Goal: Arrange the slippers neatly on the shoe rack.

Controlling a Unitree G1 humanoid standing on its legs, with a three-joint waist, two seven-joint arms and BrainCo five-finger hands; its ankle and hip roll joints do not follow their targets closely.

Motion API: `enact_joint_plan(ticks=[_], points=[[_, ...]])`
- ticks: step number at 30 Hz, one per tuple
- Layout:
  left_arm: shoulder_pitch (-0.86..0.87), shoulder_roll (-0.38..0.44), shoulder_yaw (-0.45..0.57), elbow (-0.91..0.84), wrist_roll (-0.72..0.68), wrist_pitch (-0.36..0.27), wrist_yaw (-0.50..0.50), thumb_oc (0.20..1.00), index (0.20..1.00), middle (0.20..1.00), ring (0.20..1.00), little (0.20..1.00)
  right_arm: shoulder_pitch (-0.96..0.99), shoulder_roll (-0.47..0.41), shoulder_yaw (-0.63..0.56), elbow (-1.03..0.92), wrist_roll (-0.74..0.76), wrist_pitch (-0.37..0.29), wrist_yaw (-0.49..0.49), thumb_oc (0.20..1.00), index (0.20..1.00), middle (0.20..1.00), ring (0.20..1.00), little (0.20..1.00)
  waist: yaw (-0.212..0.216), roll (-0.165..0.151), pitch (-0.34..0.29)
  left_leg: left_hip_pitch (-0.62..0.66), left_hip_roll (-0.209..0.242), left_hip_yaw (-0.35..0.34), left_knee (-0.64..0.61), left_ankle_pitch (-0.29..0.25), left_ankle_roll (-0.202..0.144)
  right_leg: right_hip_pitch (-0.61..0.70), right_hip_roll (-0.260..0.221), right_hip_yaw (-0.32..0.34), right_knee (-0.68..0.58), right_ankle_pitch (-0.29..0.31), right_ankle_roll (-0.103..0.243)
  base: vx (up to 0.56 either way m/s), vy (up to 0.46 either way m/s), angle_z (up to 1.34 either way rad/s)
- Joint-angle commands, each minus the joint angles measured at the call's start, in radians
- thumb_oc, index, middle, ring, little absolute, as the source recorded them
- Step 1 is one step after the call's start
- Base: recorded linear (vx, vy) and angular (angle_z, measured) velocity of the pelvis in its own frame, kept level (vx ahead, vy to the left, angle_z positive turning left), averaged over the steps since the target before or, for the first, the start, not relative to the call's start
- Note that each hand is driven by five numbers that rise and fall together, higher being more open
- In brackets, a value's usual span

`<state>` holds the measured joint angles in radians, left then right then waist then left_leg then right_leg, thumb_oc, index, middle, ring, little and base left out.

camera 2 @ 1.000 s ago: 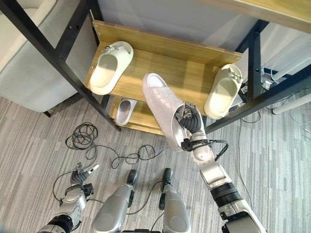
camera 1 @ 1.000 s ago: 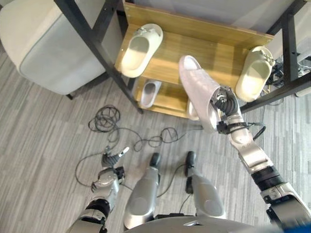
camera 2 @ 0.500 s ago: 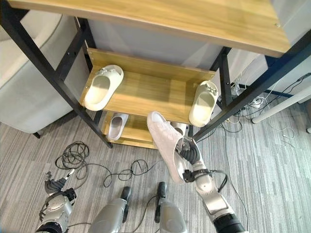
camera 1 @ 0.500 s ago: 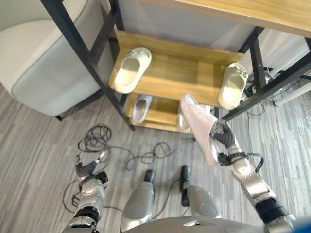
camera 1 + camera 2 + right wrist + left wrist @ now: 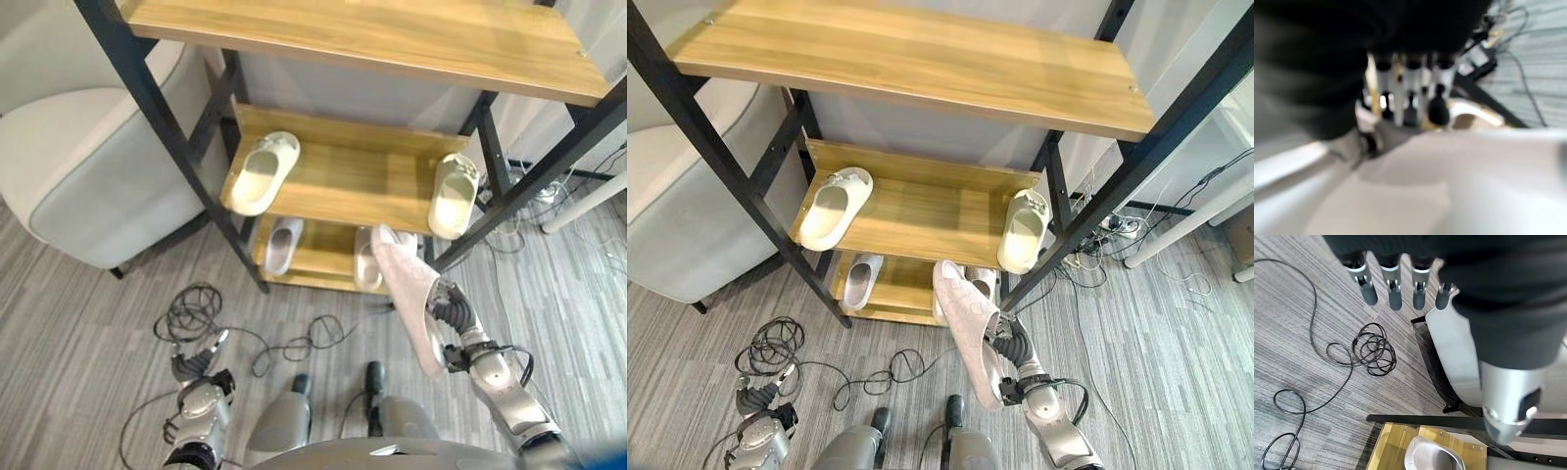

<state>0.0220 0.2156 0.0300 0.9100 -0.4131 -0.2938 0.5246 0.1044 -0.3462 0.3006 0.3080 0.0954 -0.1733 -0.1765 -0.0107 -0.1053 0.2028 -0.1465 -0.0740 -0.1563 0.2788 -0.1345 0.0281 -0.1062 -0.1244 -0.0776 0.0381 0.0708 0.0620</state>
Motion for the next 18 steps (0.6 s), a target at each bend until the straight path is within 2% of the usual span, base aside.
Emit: enact_joint_plan(ticks=[1, 2, 4, 7, 8, 9, 11, 13, 16, 18], points=[[-0.003, 0.005, 0.003, -0.008, -0.009, -0.019, 0.023, 1.0, 1.0, 1.0, 1.0, 1.0, -0.006, -0.001, -0.006, -0.063, 0.062, -0.061, 0.025, 0.2, 0.2, 0.2, 0.2, 0.2, -0.006, 0.028, 0.014, 0.137, 0.022, 0.032, -0.102, -0.051, 0.001, -0.011, 0.0, 0.021, 0.241, -0.14, 0.075, 0.03, 0.047, -0.22], [-0.003, 0.005, 0.003, -0.008, -0.009, -0.019, 0.023, 1.0, 1.0, 1.0, 1.0, 1.0, -0.005, -0.001, -0.006, -0.063, 0.062, -0.061, 0.025, 0.2, 0.2, 0.2, 0.2, 0.2, -0.005, 0.028, 0.014, 0.137, 0.021, 0.033, -0.102, -0.051, 0.001, -0.012, -0.001, 0.022, 0.244, -0.142, 0.075, 0.04, 0.08, -0.15], [0.0, 0.004, -0.003, -0.023, -0.007, -0.017, 0.021, 1.0, 1.0, 1.0, 1.0, 1.0, 0.021, -0.007, 0.002, -0.046, 0.057, -0.057, 0.053, 0.2, 0.2, 0.2, 0.2, 0.2, -0.014, 0.037, 0.03, 0.172, 0.025, 0.022, -0.111, -0.057, 0.014, -0.051, 0.005, 0.02, 0.364, -0.139, 0.101, 0.06, 0.065, -0.04], [-0.003, 0.0, -0.011, -0.034, -0.003, -0.018, 0.025, 1.0, 1.0, 1.0, 1.0, 1.0, 0.041, -0.005, 0.002, -0.026, 0.053, -0.053, 0.065, 0.2, 0.2, 0.2, 0.2, 0.2, -0.03, 0.042, 0.04, 0.203, 0.024, -0.001, -0.129, -0.063, 0.015, -0.085, 0.023, 0.036, 0.382, -0.136, 0.106, 0.1, 0.0, 0.12], [-0.012, -0.005, -0.017, -0.046, -0.009, -0.023, 0.03, 1.0, 1.0, 1.0, 1.0, 1.0, 0.053, -0.008, 0.001, 0.002, 0.063, -0.047, 0.073, 0.2, 0.2, 0.2, 0.2, 0.2, -0.051, 0.041, 0.043, 0.233, 0.014, -0.032, -0.159, -0.063, 0.014, -0.12, 0.058, 0.066, 0.327, -0.126, 0.095, 0.09, -0.026, 0.17], [-0.012, -0.006, -0.017, -0.046, -0.009, -0.023, 0.031, 1.0, 1.0, 1.0, 1.0, 1.0, 0.052, -0.008, 0.001, 0.003, 0.063, -0.048, 0.073, 0.2, 0.2, 0.2, 0.2, 0.2, -0.052, 0.042, 0.043, 0.235, 0.015, -0.032, -0.161, -0.064, 0.014, -0.118, 0.059, 0.065, 0.327, -0.127, 0.094, 0.13, -0.051, 0.16], [-0.022, -0.006, -0.026, -0.057, -0.015, -0.027, 0.032, 1.0, 1.0, 1.0, 1.0, 1.0, 0.045, -0.011, -0.001, 0.041, 0.076, -0.045, 0.07, 0.2, 0.2, 0.2, 0.2, 0.2, -0.068, 0.037, 0.051, 0.254, 0.006, -0.062, -0.176, -0.064, 0.012, -0.161, 0.072, 0.083, 0.25, -0.095, 0.087, 0.12, -0.094, 0.16], [-0.037, 0.002, -0.044, -0.05, -0.019, -0.033, 0.025, 1.0, 1.0, 1.0, 1.0, 1.0, 0.042, -0.014, -0.001, 0.059, 0.082, -0.04, 0.061, 0.2, 0.2, 0.2, 0.2, 0.2, -0.095, 0.032, 0.051, 0.263, -0.003, -0.106, -0.155, -0.082, 0.003, -0.172, 0.107, 0.17, 0.215, -0.069, 0.078, 0.15, -0.153, 0.38], [-0.036, 0.001, -0.049, -0.054, -0.014, -0.034, 0.018, 1.0, 1.0, 1.0, 1.0, 1.0, 0.045, -0.01, 0.003, 0.086, 0.084, -0.044, 0.06, 0.2, 0.2, 0.2, 0.2, 0.2, -0.092, 0.021, 0.035, 0.253, -0.004, -0.123, -0.115, -0.104, -0.011, -0.137, 0.124, 0.185, 0.196, -0.071, 0.055, 0.1, -0.156, 0.94], [-0.017, 0.004, -0.051, -0.078, -0.01, -0.024, 0.006, 1.0, 1.0, 1.0, 1.0, 1.0, 0.048, -0.015, 0.015, 0.092, 0.075, -0.048, 0.067, 0.2, 0.2, 0.2, 0.2, 0.2, -0.087, 0.022, 0.013, 0.243, 0.035, -0.117, -0.072, -0.113, -0.035, -0.087, 0.141, 0.15, 0.161, -0.089, 0.035, 0.17, -0.258, 0.5]])
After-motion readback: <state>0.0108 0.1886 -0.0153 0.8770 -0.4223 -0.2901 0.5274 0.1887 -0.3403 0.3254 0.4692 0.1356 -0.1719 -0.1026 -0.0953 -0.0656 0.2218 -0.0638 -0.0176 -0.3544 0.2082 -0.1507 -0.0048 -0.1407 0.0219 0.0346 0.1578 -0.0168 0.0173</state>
